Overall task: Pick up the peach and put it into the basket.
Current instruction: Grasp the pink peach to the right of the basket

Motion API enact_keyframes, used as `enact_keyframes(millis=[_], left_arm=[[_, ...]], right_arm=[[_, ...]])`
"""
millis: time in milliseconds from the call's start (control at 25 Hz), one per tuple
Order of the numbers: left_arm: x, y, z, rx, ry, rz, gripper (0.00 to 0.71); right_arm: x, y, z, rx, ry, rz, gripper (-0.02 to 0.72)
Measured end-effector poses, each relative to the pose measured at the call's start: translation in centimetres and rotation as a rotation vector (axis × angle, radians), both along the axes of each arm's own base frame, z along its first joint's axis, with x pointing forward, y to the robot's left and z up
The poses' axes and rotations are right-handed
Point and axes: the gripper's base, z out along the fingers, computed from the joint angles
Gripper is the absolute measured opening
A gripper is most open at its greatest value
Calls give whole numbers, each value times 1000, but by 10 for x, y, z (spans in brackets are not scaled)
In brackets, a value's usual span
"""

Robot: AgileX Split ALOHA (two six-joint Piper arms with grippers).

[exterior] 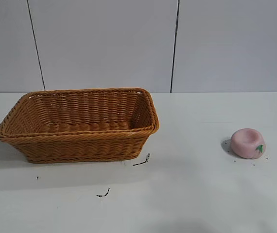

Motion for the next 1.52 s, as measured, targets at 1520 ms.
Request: enact_keyframes(millis=[1520], left_arm=[[0,0,0,0,0,0,693]], right_arm=[[212,16,-192,-59,368,109,695]])
